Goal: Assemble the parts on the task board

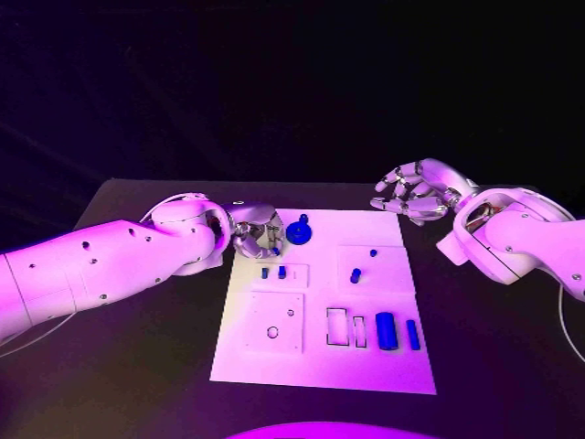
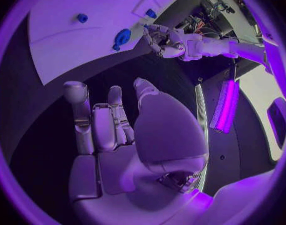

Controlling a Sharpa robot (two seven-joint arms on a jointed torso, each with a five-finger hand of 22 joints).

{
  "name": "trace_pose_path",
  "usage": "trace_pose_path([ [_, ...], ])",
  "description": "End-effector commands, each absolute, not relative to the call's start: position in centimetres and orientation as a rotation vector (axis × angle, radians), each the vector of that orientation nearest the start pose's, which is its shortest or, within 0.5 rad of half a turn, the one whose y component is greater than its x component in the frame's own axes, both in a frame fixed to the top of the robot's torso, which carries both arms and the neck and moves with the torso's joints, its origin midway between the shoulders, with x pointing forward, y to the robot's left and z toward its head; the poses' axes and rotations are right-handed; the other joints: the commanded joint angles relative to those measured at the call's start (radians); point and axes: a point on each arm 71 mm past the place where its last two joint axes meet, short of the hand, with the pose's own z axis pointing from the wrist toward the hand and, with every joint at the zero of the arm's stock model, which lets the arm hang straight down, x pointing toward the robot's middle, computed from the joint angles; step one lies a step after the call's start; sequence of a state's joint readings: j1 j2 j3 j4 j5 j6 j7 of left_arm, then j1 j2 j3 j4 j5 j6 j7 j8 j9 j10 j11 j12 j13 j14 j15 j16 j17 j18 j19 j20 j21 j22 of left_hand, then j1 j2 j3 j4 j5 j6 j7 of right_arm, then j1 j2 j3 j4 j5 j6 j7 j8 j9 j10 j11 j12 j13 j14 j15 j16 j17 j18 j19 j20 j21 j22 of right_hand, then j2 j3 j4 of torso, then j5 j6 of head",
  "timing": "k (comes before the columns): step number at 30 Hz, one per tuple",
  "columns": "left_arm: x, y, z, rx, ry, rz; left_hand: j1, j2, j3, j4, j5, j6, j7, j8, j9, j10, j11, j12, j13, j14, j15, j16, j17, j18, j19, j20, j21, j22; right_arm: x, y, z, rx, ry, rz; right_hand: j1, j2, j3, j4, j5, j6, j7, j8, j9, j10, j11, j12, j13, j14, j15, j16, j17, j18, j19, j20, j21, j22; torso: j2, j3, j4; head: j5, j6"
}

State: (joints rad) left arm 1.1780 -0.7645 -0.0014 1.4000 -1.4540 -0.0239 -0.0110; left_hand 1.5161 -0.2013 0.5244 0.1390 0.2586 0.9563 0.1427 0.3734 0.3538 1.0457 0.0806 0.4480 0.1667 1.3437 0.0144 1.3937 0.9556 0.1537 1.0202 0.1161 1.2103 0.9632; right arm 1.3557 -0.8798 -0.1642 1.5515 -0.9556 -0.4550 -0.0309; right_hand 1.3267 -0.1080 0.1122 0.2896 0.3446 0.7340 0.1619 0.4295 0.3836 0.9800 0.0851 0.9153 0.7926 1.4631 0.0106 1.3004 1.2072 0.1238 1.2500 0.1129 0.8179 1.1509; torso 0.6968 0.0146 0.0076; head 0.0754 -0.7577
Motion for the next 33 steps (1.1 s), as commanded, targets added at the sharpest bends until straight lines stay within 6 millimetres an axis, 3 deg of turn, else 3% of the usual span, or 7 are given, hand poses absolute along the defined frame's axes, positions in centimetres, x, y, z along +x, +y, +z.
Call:
trace_pose_path([
  [1, 49.97, 18.53, -20.92, 0.294, 1.932, -0.697, -0.010, -0.003, 0.002, -0.006, 0.001, -0.001, 0.004, -0.004, 0.000, 0.005, 0.002, -0.005, -0.001, 0.002, 0.001, -0.001, -0.001, -0.006, -0.008, 0.002, -0.004, -0.001, 49.39, -21.85, -15.00, 0.253, 1.628, 0.845, 0.000, -0.003, 0.007, 0.001, 0.002, 0.003, 0.002, 0.004, -0.001, -0.001, -0.006, -0.006, -0.001, 0.001, -0.007, -0.004, -0.001, 0.016, -0.003, -0.003, -0.004, -0.001, 0.000, 0.0010, -0.0002, 0.000, -0.001],
  [29, 50.30, 17.94, -21.73, 0.323, 1.955, -0.669, -0.010, -0.003, 0.005, -0.012, -0.001, -0.002, 0.005, -0.010, 0.000, 0.007, 0.003, -0.013, -0.002, -0.001, 0.002, -0.003, -0.005, -0.005, -0.013, 0.003, -0.007, -0.005, 49.36, -21.77, -15.01, 0.253, 1.630, 0.847, 0.000, -0.003, 0.007, 0.001, 0.002, 0.003, 0.002, 0.004, -0.001, -0.001, -0.006, -0.006, -0.001, 0.001, -0.007, -0.004, -0.001, 0.016, -0.003, -0.003, -0.004, -0.001, 0.000, 0.0013, 0.0000, -0.004, -0.004],
  [33, 50.29, 17.90, -21.80, 0.323, 1.963, -0.668, -0.018, -0.006, 0.007, -0.015, -0.002, -0.015, 0.009, -0.027, -0.003, 0.004, 0.007, -0.030, -0.003, -0.008, 0.005, -0.008, -0.018, -0.003, -0.024, 0.006, -0.014, -0.013, 49.36, -21.76, -15.01, 0.252, 1.630, 0.847, 0.000, -0.003, 0.007, 0.001, 0.002, 0.003, 0.002, 0.004, -0.001, -0.001, -0.006, -0.006, -0.001, 0.001, -0.007, -0.004, -0.001, 0.016, -0.003, -0.003, -0.004, -0.001, -0.001, 0.0011, 0.0000, -0.004, -0.003],
])
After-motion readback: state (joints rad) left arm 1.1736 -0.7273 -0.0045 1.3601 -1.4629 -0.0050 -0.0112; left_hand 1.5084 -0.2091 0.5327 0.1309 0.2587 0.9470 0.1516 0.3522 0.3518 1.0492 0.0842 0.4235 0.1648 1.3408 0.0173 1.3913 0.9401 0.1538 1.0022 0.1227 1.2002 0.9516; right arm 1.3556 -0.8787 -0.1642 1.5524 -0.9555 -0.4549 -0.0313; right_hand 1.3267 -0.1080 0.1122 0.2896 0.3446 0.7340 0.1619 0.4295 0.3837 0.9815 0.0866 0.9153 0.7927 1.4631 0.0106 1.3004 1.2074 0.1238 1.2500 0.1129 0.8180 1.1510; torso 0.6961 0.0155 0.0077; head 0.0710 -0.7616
